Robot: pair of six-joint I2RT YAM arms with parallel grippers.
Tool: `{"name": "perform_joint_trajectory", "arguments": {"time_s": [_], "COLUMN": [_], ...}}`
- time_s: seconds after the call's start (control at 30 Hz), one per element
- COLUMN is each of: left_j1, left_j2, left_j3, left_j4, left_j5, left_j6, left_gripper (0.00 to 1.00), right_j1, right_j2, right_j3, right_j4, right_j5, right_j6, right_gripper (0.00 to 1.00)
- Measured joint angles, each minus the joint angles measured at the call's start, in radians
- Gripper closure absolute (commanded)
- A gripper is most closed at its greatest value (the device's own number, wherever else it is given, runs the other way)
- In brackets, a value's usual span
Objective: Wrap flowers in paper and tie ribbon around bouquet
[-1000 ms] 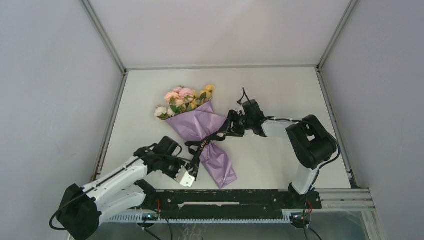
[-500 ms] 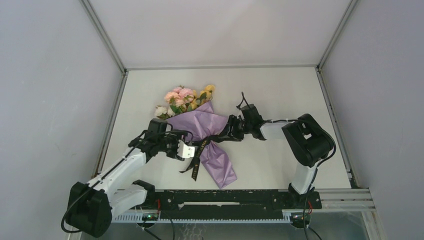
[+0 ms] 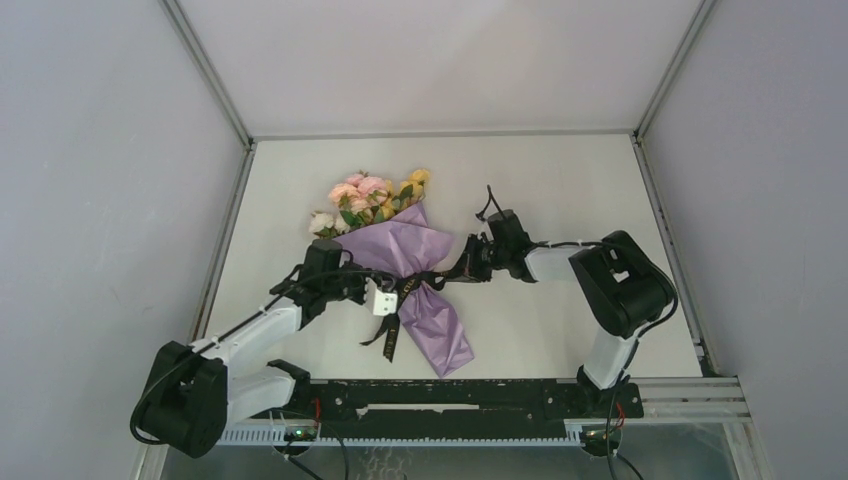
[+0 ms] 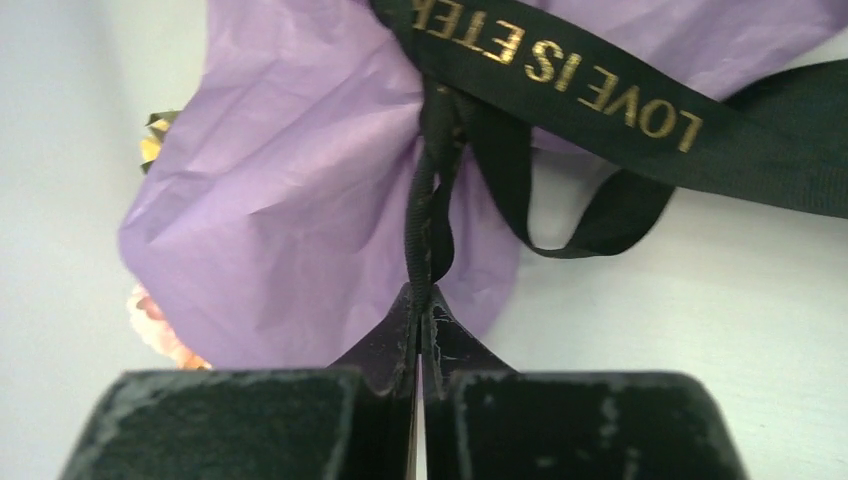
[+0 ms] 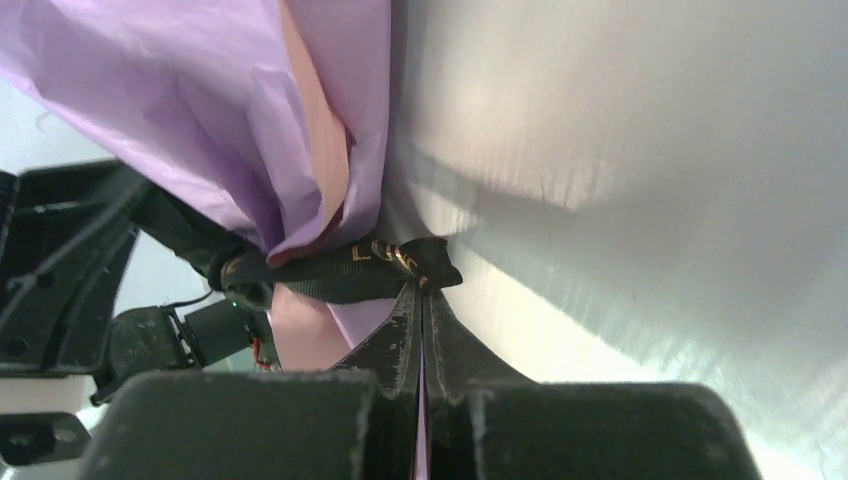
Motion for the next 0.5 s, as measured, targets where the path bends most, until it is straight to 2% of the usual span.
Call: {"name": "perform_joint_trajectory", "arguments": {"time_s": [0.23,0.37,0.5], "left_j1": [0.0,0.009,0.039], "left_j2": [0.009,0.079,0.18], "left_j3": [0.003,0.004,0.032], "left_j4": [0.152,0.282,0.34], "left_j5": [-0.007,0.006,0.043], "left_j6": [-0.06,-0.06,-0.042], "left_gripper": [1.0,1.0,1.0], "right_j1": [0.023,0.085,0.158], "right_j2": [-0.112,-0.175,-0.227], "right_j3": [-0.038,-0.08,-0.136], "right_j4": [-0.068,-0.132,-0.205], "right_j5": [0.005,0.028,0.054], "right_j6": [-0.09,-0.134,-0.155], "right_gripper": [1.0,1.0,1.0]}}
